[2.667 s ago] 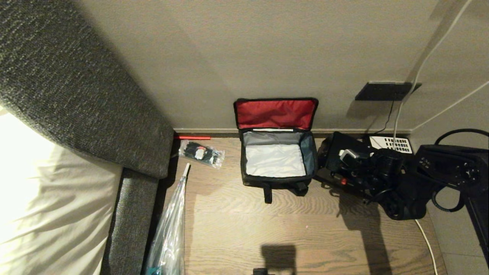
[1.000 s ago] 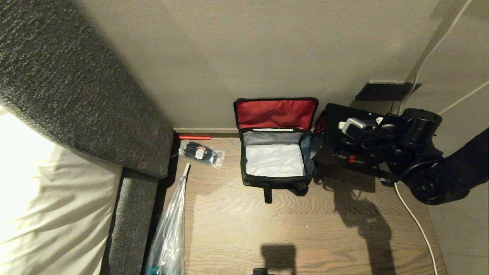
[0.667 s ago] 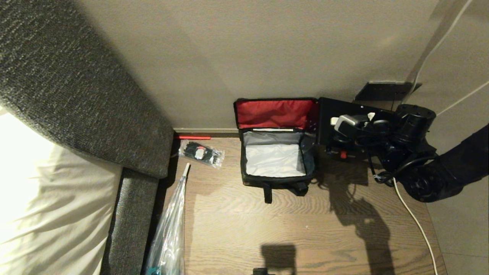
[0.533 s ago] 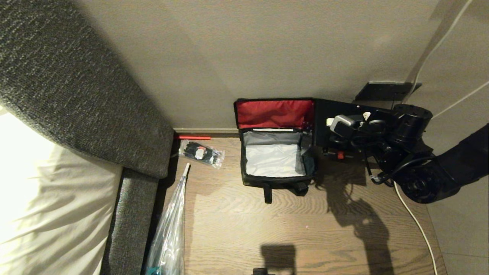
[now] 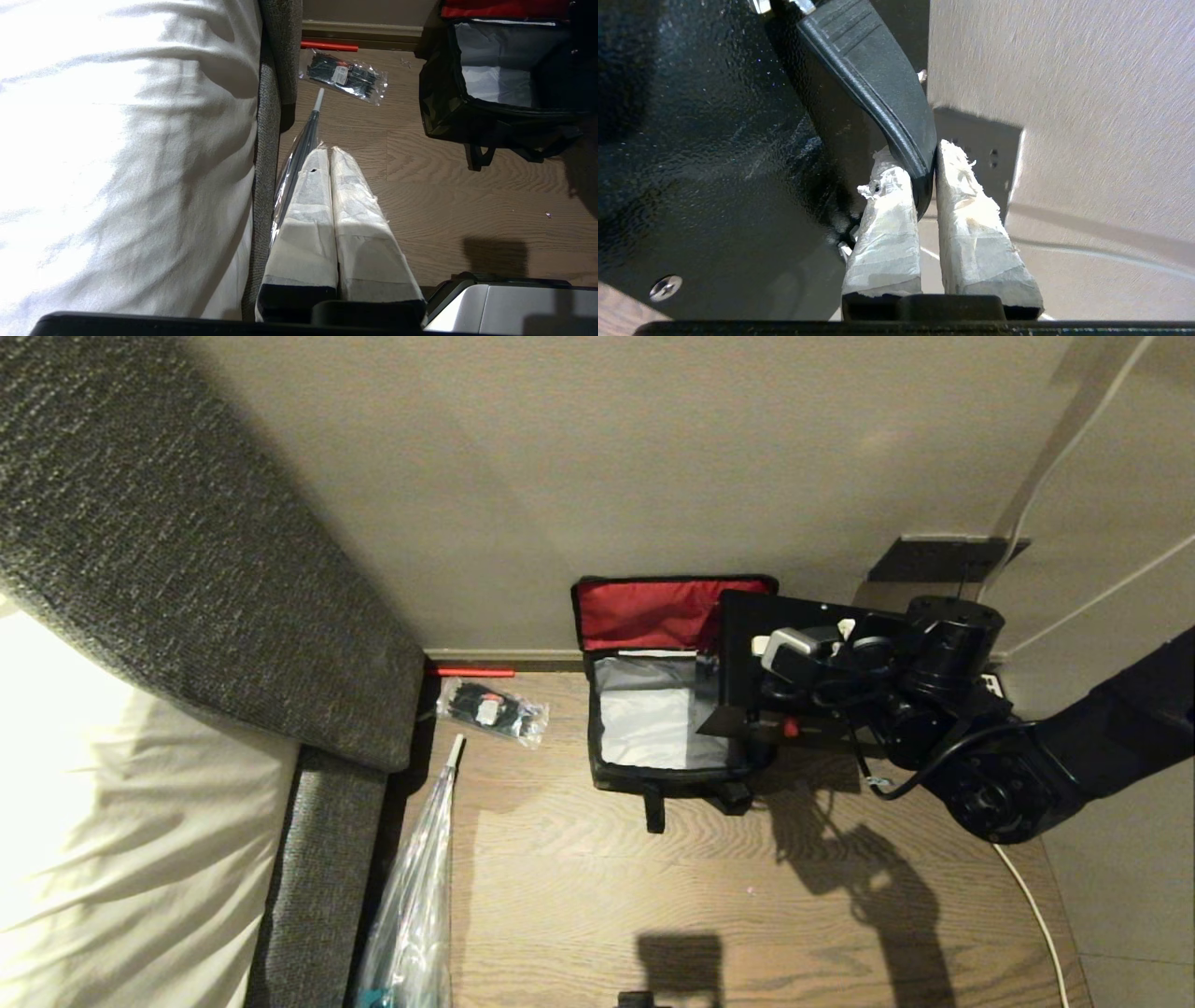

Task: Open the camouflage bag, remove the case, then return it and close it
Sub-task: Place the black box back

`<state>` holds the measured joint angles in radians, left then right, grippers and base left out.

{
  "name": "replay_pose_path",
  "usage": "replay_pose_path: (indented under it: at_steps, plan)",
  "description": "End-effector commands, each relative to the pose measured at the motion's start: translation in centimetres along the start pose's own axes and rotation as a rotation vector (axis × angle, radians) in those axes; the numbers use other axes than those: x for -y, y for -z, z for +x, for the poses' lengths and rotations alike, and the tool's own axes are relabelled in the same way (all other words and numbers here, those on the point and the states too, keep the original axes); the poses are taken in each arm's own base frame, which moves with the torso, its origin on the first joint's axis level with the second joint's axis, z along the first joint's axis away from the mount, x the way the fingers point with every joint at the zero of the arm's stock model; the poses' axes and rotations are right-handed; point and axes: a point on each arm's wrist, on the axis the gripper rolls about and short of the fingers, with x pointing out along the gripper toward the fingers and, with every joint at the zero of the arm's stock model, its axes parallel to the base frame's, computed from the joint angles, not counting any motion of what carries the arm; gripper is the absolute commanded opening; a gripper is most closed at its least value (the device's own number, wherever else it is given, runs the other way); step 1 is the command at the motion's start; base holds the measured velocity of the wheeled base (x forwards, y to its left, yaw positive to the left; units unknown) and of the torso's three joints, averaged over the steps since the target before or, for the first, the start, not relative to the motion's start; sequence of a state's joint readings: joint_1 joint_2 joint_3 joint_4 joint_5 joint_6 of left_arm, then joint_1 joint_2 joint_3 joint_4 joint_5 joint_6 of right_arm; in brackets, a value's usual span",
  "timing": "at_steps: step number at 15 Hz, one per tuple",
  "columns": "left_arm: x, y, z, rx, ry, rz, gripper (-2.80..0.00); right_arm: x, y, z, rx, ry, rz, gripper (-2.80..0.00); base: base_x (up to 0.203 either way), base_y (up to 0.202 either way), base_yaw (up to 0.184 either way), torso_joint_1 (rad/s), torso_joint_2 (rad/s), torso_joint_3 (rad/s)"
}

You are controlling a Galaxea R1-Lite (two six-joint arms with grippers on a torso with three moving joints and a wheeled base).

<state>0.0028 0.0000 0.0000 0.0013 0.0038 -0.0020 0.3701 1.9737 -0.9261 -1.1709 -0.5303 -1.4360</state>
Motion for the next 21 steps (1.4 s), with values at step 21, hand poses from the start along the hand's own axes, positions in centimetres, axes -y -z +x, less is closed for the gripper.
replay_pose_path:
  at_steps: [21]
  plan:
    - [0.0, 0.0, 0.0, -0.006, -0.001, -0.001, -2.80, -3.5, -9.1, -0.6, 0.181, -0.044, 0.020, -2.80, 0.000, 0.000, 0.000, 0.000, 0.00, 0.000]
